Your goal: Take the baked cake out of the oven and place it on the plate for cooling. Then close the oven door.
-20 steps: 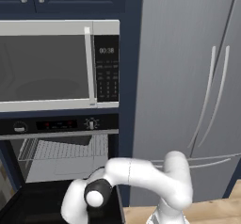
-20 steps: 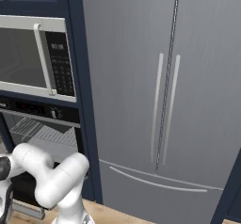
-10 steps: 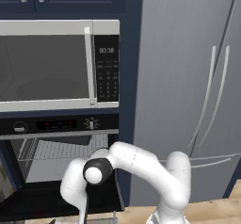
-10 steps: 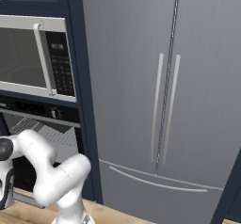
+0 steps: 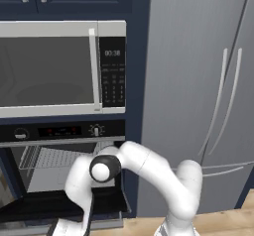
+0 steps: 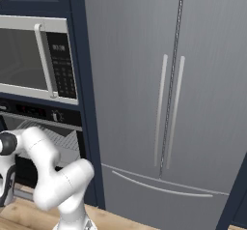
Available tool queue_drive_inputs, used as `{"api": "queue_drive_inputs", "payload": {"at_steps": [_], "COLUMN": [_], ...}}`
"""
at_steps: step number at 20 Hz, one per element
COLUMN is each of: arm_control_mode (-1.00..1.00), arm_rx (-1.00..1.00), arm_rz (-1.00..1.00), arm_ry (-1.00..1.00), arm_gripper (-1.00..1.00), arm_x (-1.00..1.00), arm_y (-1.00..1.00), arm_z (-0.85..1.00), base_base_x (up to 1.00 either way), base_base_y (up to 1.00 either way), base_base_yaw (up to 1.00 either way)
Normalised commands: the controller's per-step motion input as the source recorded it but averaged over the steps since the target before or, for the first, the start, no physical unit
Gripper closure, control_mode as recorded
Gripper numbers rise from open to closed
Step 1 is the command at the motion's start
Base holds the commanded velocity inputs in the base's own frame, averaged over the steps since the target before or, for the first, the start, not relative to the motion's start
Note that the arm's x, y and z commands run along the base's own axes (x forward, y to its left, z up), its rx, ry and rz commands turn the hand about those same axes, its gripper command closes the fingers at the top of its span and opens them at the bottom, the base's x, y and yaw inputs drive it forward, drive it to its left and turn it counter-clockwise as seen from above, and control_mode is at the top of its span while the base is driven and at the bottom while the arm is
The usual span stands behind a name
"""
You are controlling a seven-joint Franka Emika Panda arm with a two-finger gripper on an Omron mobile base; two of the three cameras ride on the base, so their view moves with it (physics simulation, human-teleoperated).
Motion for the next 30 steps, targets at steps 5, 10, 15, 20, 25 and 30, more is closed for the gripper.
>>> {"api": "queue_drive_inputs", "payload": {"at_steps": [5,10,15,20,25,30], "arm_control_mode": [-1.0,-1.0,-1.0,-1.0,-1.0,-1.0], "arm_rx": [-0.01,0.0,-0.04,-0.03,-0.02,-0.06], "arm_rz": [-0.02,0.0,0.0,0.0,0.0,0.0], "arm_ry": [-0.02,-0.01,0.13,0.31,0.27,0.11], "arm_gripper": [-1.0,-1.0,-1.0,-1.0,-1.0,-1.0], "arm_x": [0.69,0.75,0.7,0.68,0.69,0.71], "arm_y": [-0.05,-0.03,0.0,0.0,0.0,-0.01], "arm_z": [0.48,0.52,0.53,0.48,0.42,0.37], "base_base_x": [0.0,0.0,0.0,0.0,0.0,0.0], "base_base_y": [0.0,0.0,0.0,0.0,0.0,0.0], "base_base_yaw": [0.0,0.0,0.0,0.0,0.0,0.0]}}
